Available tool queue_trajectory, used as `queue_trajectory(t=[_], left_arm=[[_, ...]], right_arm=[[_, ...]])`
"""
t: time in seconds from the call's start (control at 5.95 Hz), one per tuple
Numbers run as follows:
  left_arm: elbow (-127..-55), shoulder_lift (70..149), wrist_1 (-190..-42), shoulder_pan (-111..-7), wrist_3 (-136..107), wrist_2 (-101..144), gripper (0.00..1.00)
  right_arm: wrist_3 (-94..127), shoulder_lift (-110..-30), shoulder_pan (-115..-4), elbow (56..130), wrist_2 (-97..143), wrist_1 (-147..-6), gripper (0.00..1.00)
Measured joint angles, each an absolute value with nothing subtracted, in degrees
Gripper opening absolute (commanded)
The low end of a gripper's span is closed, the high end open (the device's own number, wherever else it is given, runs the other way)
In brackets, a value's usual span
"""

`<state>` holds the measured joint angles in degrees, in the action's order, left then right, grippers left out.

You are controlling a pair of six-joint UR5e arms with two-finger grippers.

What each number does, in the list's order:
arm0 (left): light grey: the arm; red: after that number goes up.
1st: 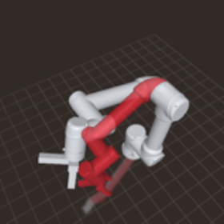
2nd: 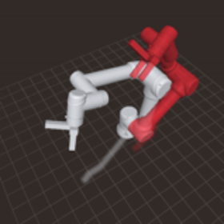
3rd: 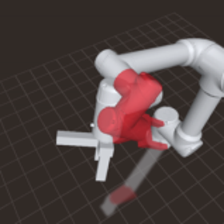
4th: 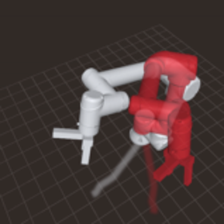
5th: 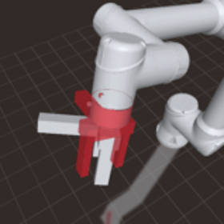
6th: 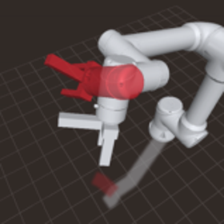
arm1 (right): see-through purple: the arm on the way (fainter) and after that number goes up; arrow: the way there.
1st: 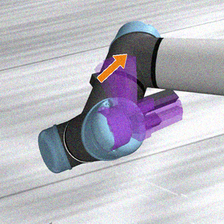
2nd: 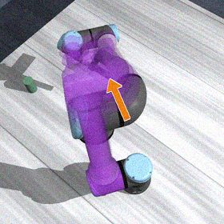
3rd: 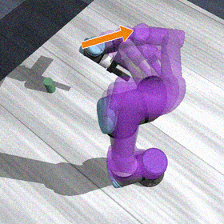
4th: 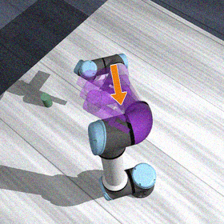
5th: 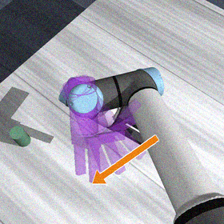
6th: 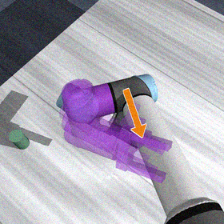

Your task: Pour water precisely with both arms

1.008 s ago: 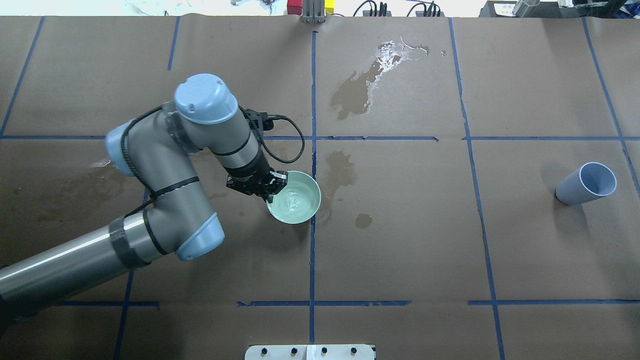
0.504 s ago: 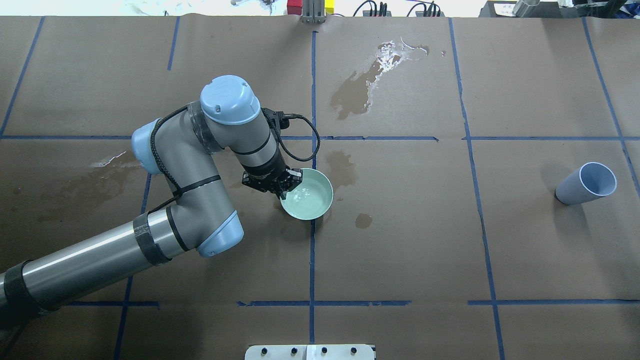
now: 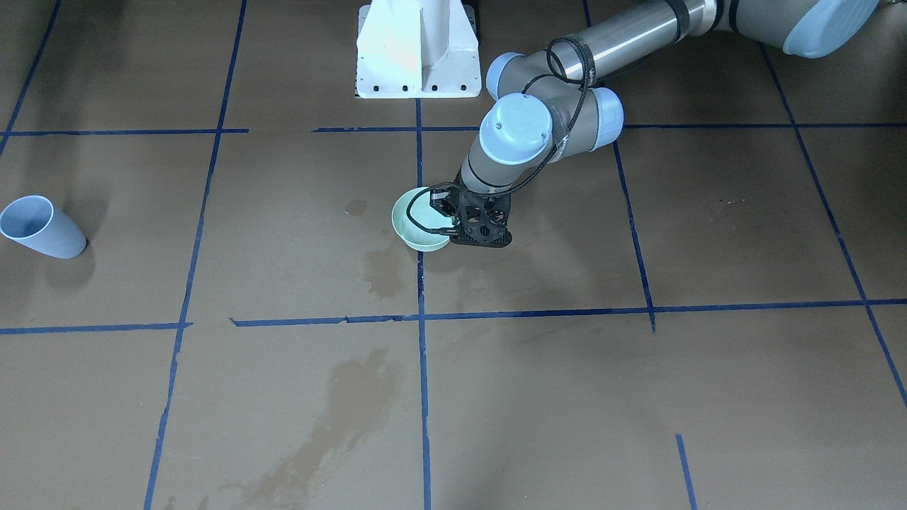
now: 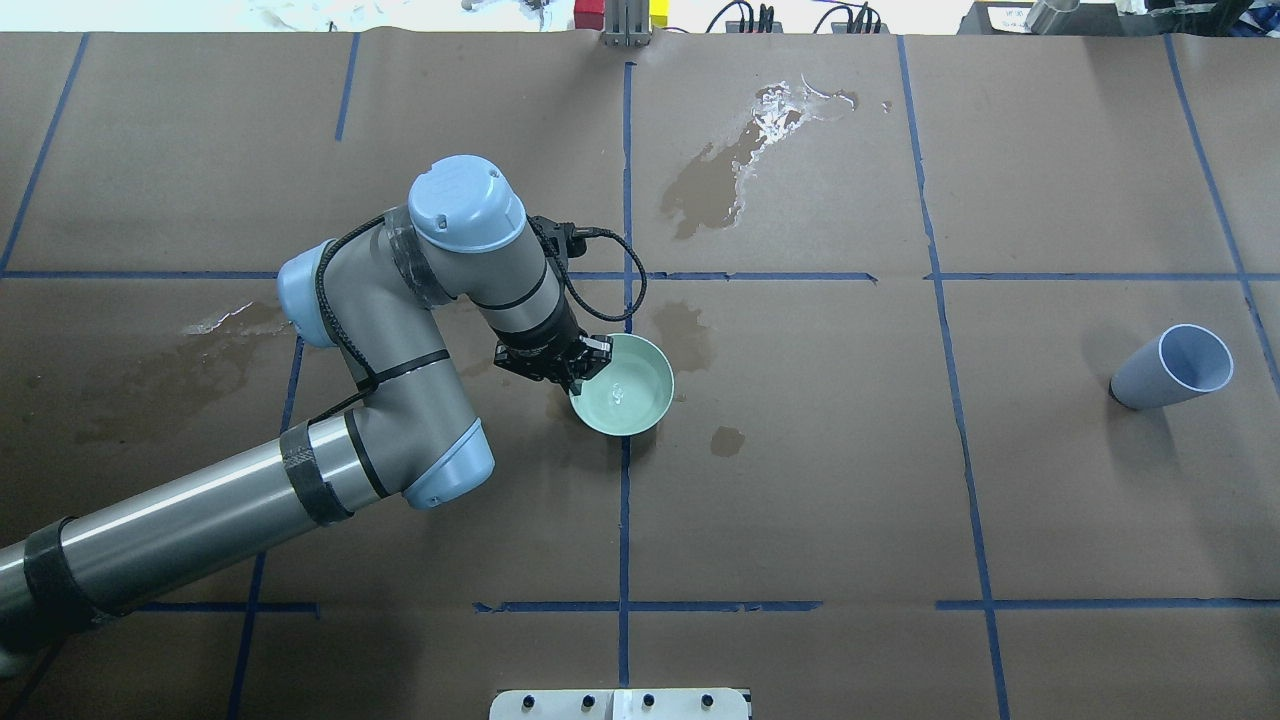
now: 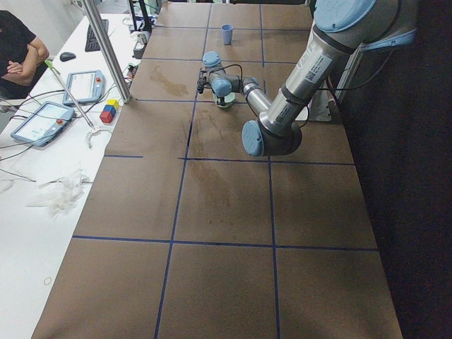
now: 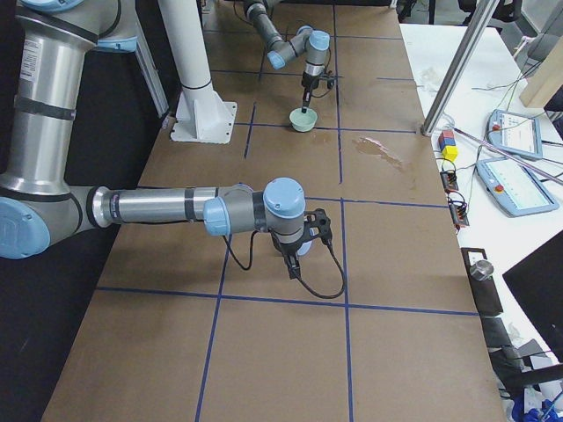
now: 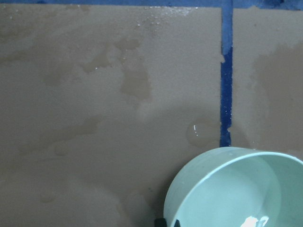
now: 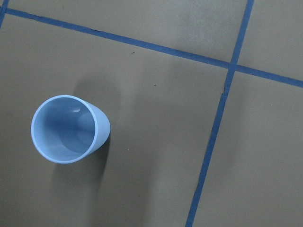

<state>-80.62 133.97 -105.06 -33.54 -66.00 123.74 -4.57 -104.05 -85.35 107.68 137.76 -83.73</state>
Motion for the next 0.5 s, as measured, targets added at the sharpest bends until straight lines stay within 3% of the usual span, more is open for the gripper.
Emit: queue_trajectory(t=[0.17, 0.34, 0.5], left_arm=[[-80.2, 134.5, -105.2, -33.2, -66.0, 123.2, 0.06], [-80.1, 134.8, -105.3, -33.0, -66.0, 123.0, 0.22], [-80.0, 134.7, -105.5, -32.8, -66.0, 122.9, 0.67]], right_arm=[[-4.6, -104.3, -85.3, 107.7, 137.8, -83.6, 1.00], [-4.6, -104.5, -85.3, 107.7, 137.9, -83.6, 1.00], [-4.7, -104.5, -85.3, 107.7, 138.1, -83.5, 1.00]])
